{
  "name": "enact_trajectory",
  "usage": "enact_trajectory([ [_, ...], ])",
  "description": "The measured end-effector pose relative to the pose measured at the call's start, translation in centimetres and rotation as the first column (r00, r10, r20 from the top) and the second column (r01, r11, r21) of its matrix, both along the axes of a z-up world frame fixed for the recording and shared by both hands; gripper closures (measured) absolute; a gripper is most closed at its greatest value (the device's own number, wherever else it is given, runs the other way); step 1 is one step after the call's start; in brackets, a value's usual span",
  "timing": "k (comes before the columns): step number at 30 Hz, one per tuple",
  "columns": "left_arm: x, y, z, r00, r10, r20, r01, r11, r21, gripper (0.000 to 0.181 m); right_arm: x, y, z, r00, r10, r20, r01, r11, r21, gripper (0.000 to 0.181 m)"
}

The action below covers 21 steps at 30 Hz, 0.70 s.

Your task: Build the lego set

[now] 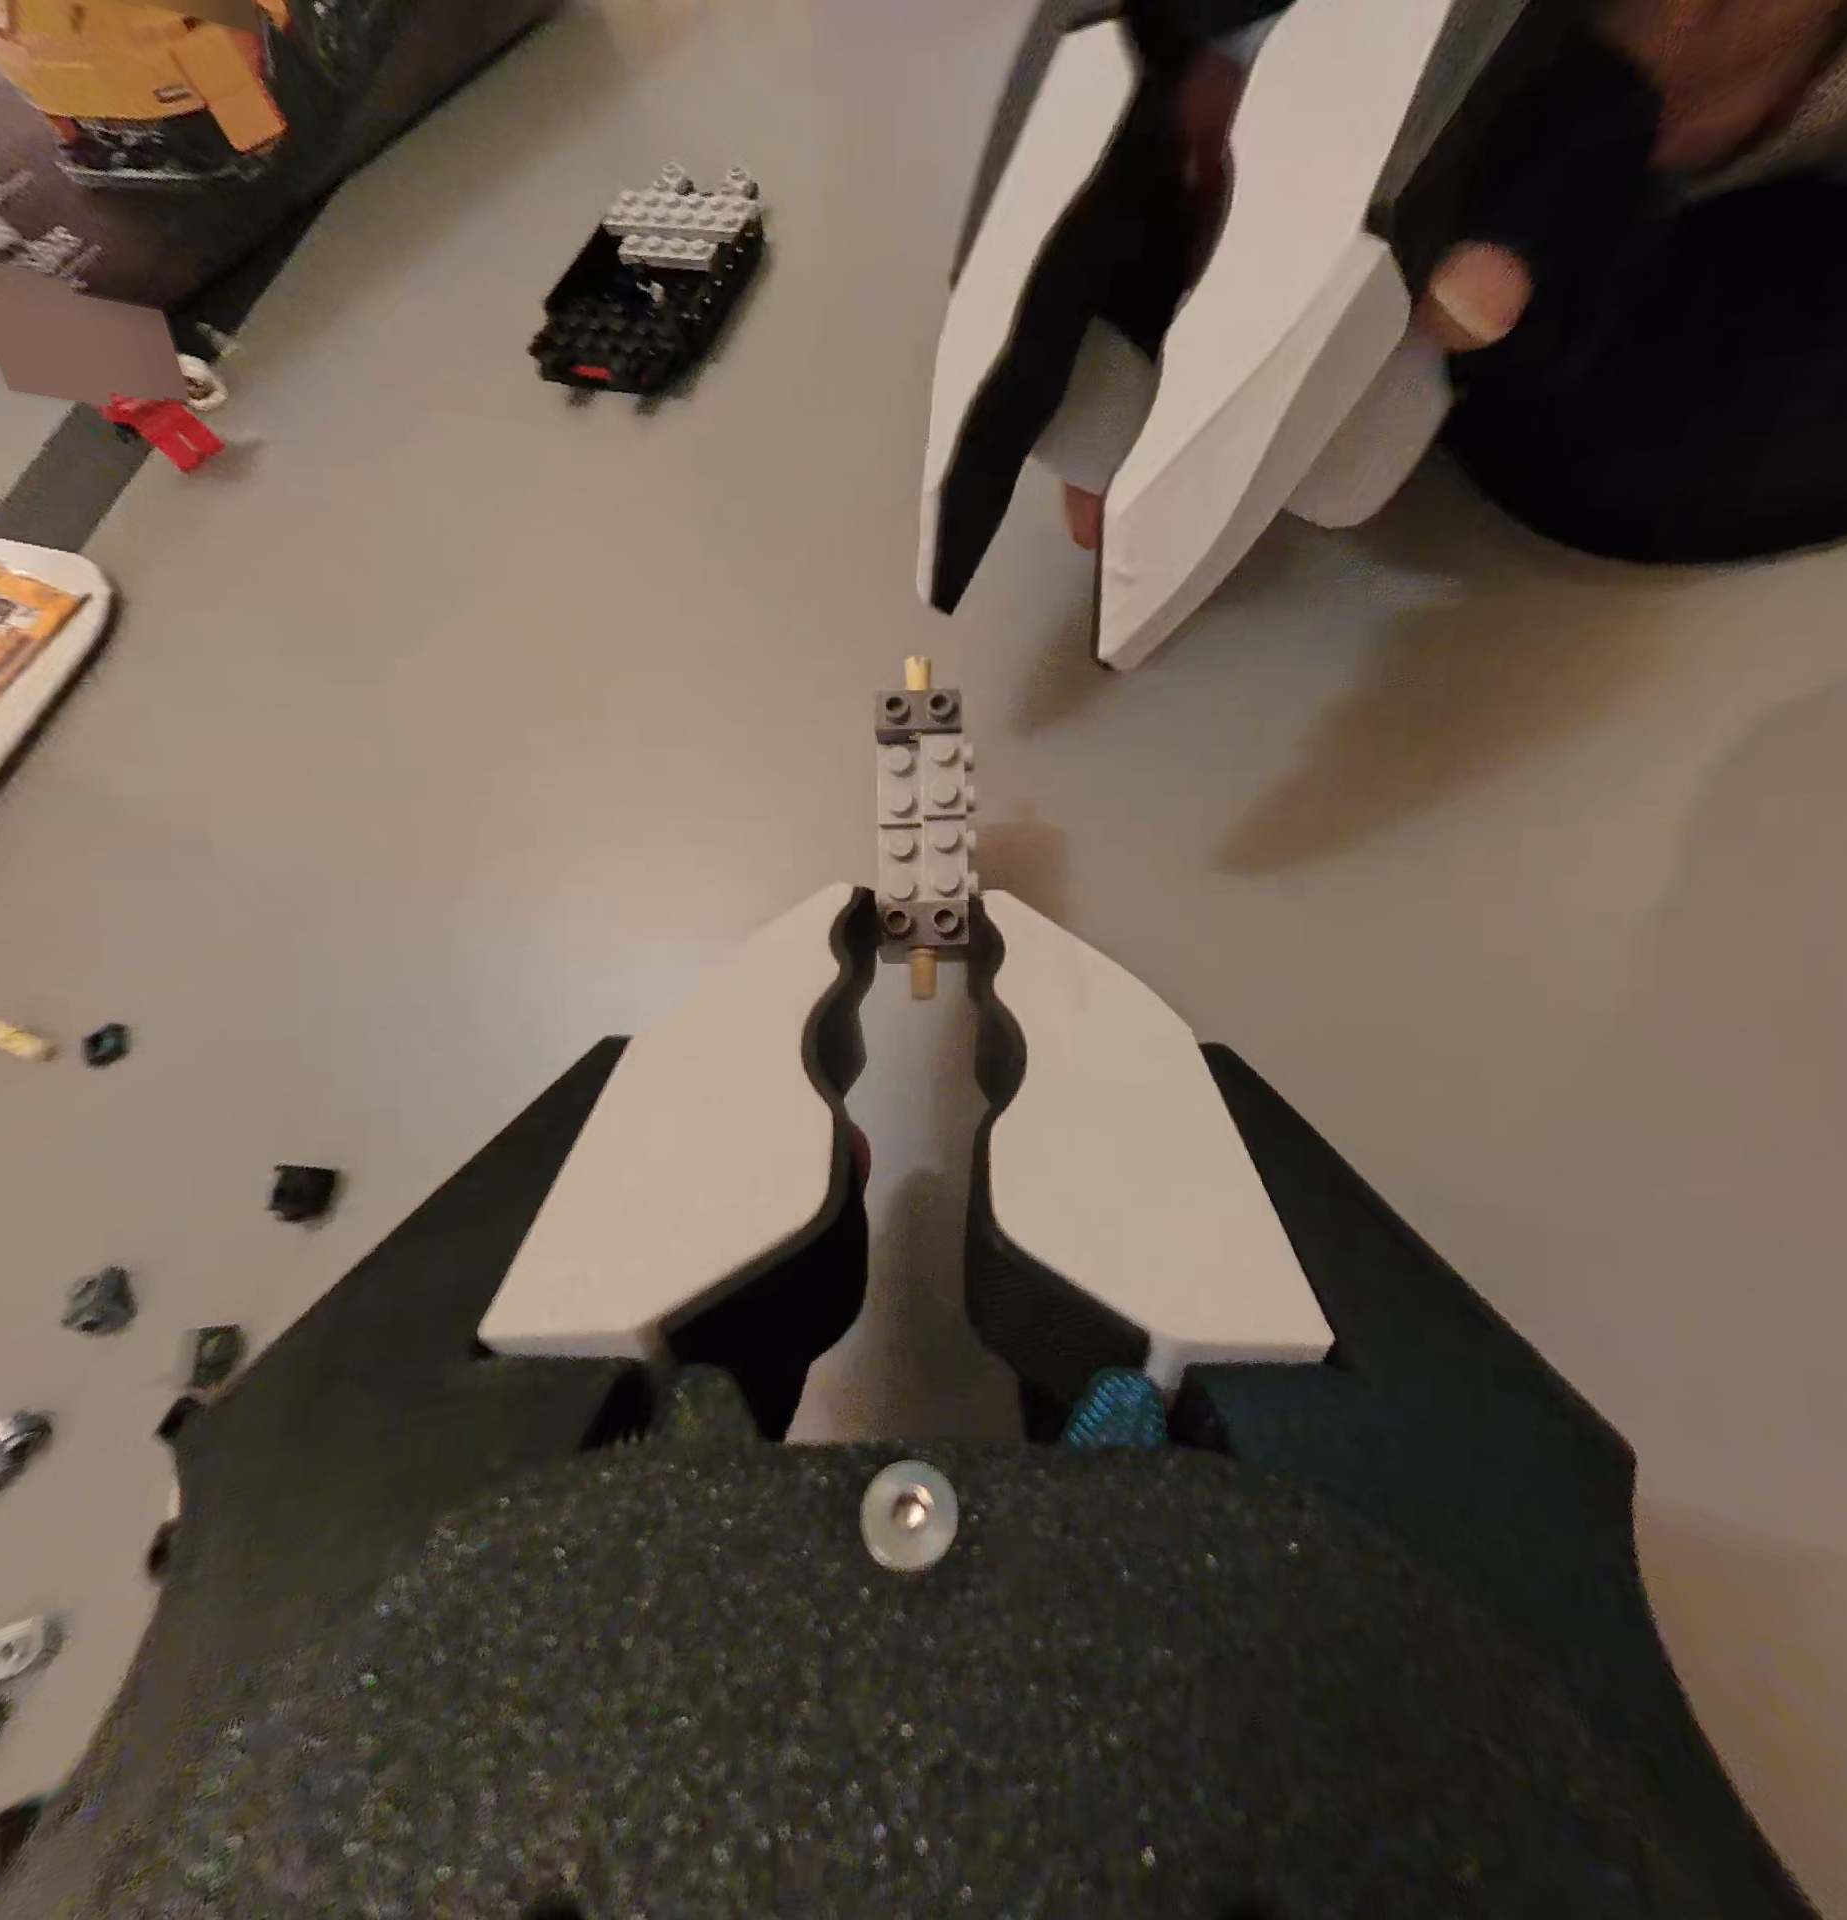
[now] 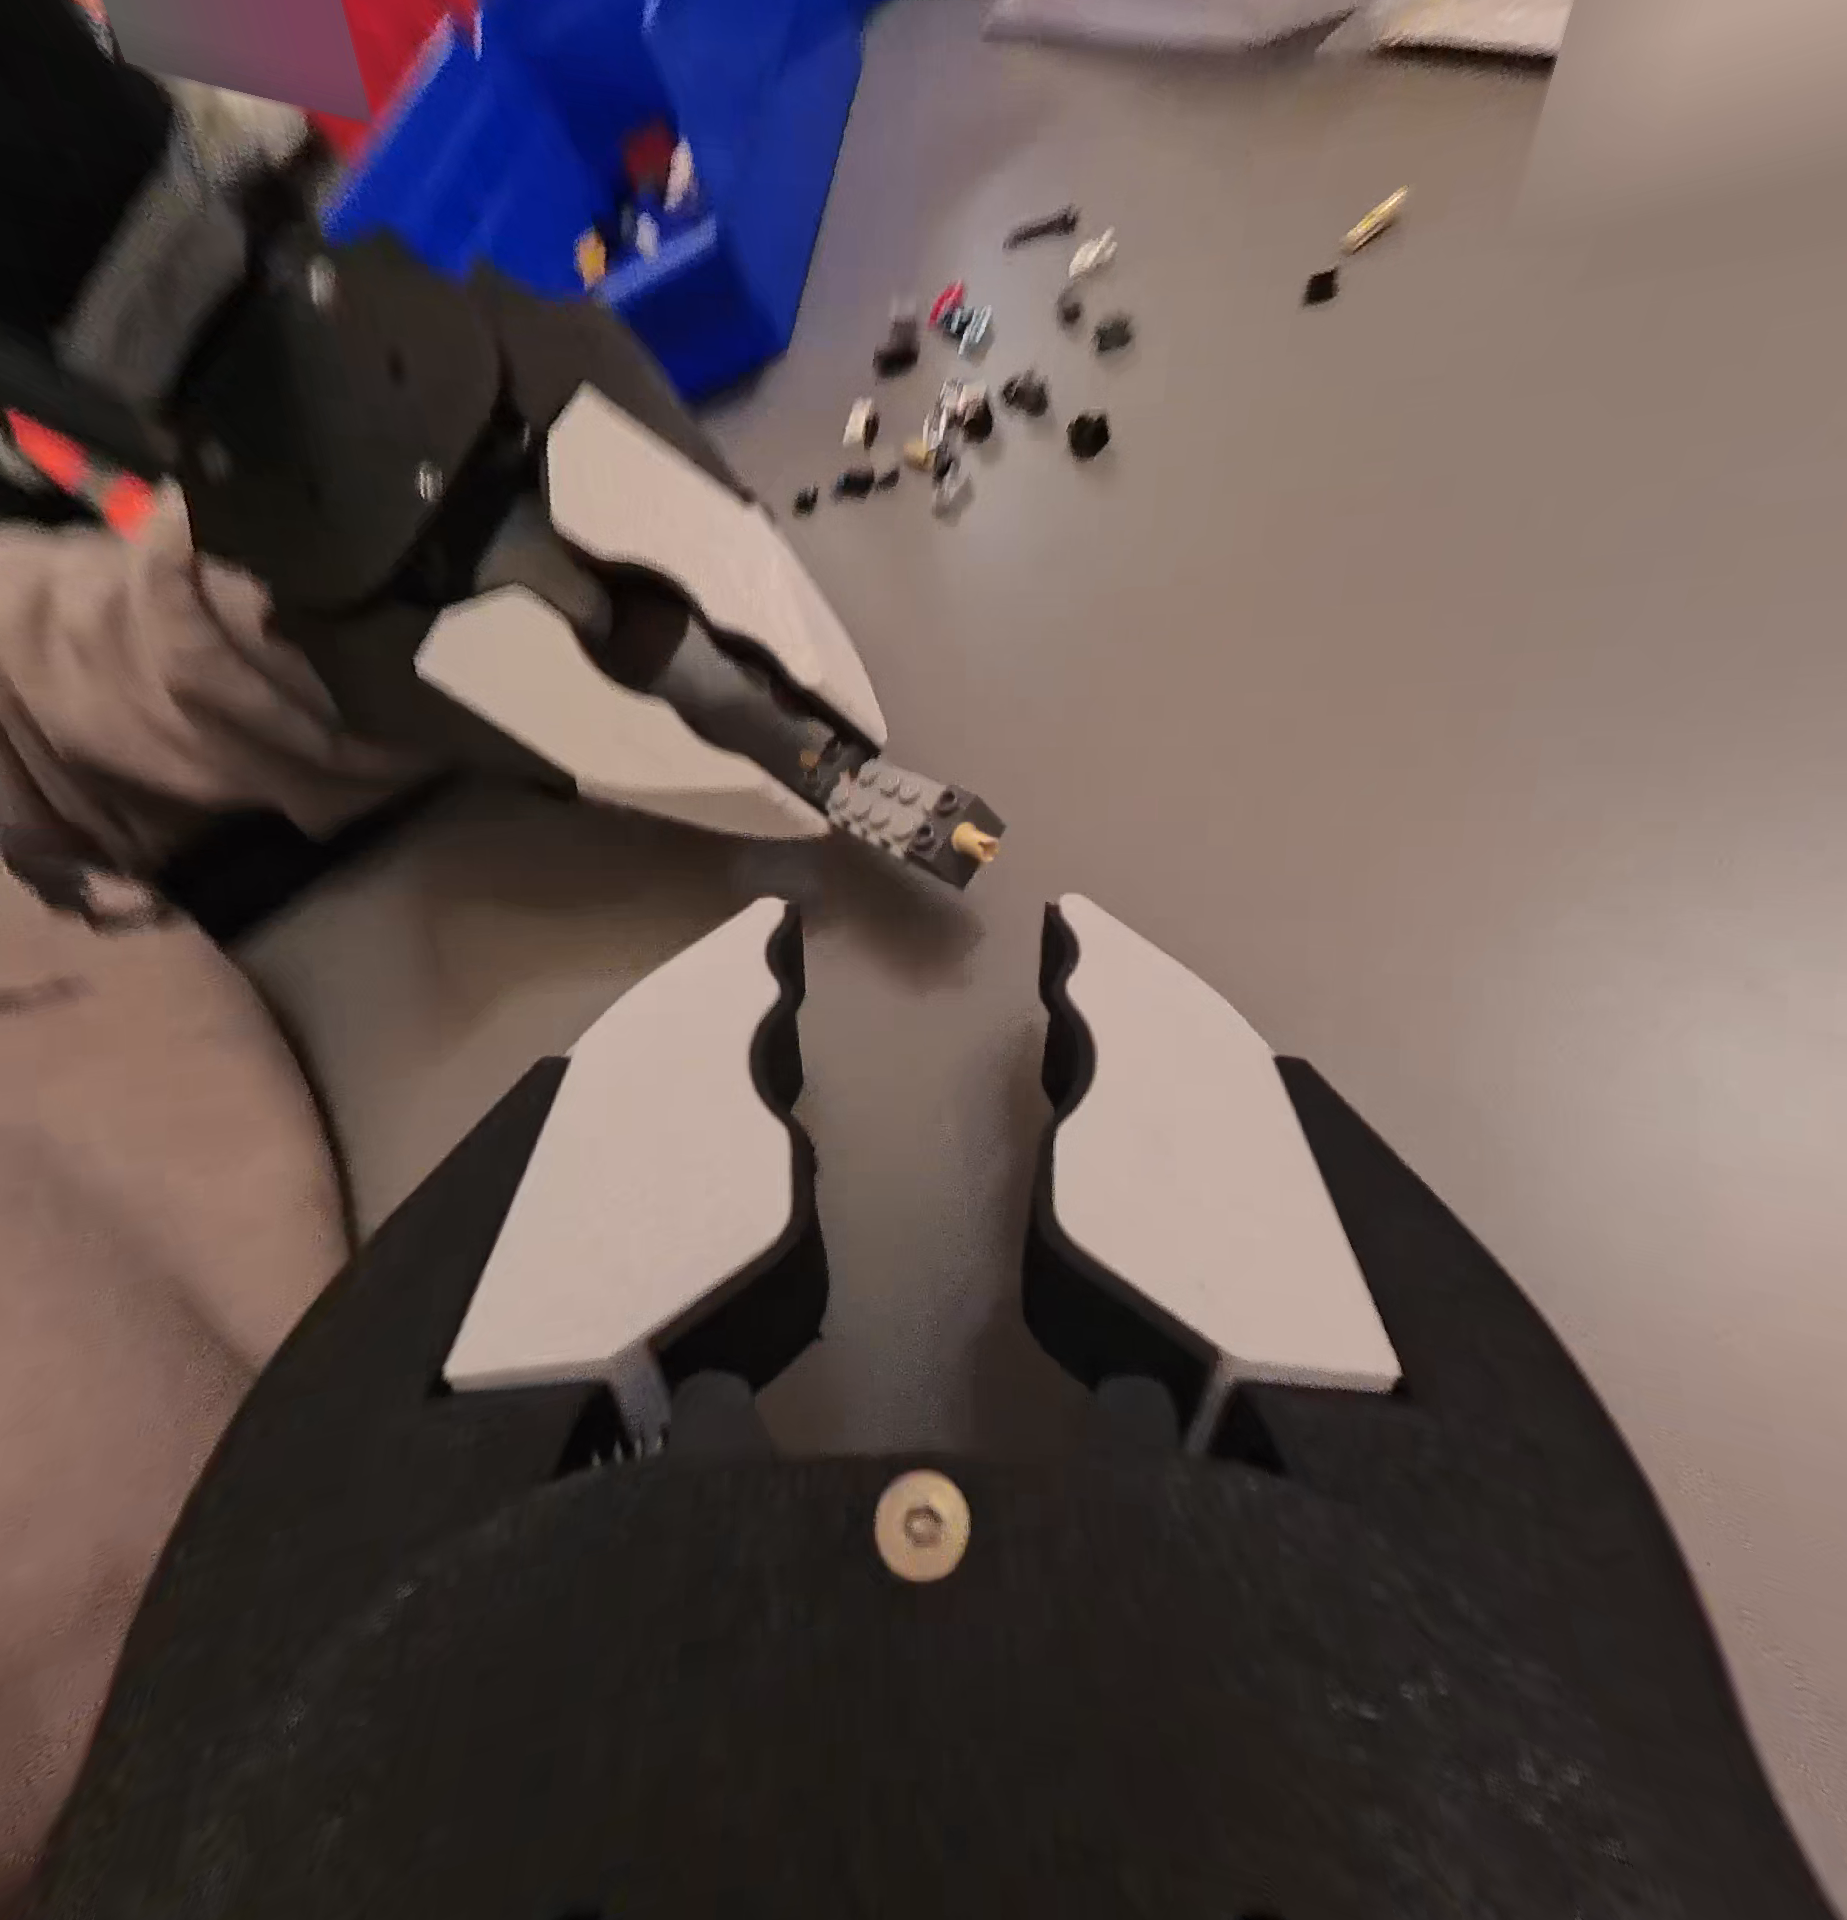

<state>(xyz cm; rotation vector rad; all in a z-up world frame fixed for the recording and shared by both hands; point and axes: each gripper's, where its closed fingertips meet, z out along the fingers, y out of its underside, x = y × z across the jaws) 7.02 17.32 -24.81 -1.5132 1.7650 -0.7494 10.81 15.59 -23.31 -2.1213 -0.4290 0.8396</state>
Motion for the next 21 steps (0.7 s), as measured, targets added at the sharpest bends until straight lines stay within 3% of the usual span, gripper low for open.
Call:
enact_trajectory([
  [3, -0.2, 0.4, 1.4, 0.998, 0.056, 0.000, -0.056, 0.998, 0.032, 0.164, -0.5, 1.0, 2.1, 0.956, -0.202, -0.212, 0.195, 0.979, -0.053, 0.138],
  [6, -0.2, 0.6, 2.7, 0.994, 0.105, 0.006, -0.105, 0.994, 0.044, 0.164, -0.9, 2.1, 3.6, 0.824, -0.385, -0.416, 0.372, 0.921, -0.115, 0.137],
  [9, -0.3, 1.1, 3.5, 0.987, 0.156, 0.024, -0.157, 0.985, 0.075, 0.164, -1.3, 2.7, 3.4, 0.712, -0.479, -0.514, 0.449, 0.873, -0.192, 0.136],
  [12, -0.4, 1.2, 3.9, 0.983, 0.179, 0.035, -0.181, 0.981, 0.075, 0.164, -1.7, 3.2, 3.5, 0.633, -0.506, -0.586, 0.470, 0.853, -0.229, 0.140],
  [21, -0.6, 1.6, 4.4, 0.973, 0.224, 0.053, -0.227, 0.972, 0.058, 0.164, -3.1, 4.4, 3.3, 0.600, -0.474, -0.645, 0.437, 0.869, -0.232, 0.164],
])
